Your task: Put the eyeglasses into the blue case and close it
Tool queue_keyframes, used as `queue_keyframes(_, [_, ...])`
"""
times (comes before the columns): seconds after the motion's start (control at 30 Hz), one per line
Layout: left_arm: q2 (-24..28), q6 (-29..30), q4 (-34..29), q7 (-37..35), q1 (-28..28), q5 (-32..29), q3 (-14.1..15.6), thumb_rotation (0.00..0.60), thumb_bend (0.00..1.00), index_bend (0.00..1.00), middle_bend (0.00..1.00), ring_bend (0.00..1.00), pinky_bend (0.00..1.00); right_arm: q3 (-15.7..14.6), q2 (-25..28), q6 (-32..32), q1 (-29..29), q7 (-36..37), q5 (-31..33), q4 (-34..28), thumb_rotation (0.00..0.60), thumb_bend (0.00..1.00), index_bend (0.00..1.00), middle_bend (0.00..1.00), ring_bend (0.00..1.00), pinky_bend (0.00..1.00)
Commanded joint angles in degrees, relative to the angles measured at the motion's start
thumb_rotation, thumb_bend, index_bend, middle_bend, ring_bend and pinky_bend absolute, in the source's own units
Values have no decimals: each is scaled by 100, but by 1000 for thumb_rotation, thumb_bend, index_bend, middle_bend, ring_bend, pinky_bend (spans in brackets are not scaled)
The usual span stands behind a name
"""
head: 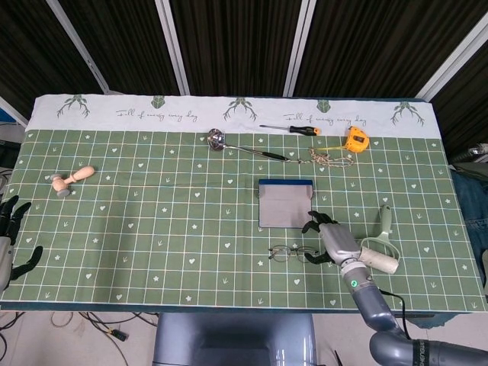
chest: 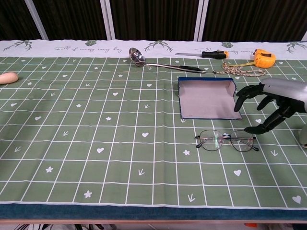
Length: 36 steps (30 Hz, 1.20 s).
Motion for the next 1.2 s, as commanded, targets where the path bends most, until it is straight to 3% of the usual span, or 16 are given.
queue_keyframes(0.03, [-3,2,6,-2,4,-3,2,600,311,88,0,0,0,-20,-263,197,34,-86,10,107,600,352,402,116,106,224])
queue_keyframes(0.5, [-7,18,5,11,11,3,2,600,311,88,0,0,0,-325,-945,898,-80,-540,-186,447,600,343,465,116,101,224])
queue_keyframes(1.2, [-14,34,4,39,13,-12,-15,600,311,87,0,0,0,-387,-1519,1070,-121,-782,-395,1061,600,384,530,116,102,224])
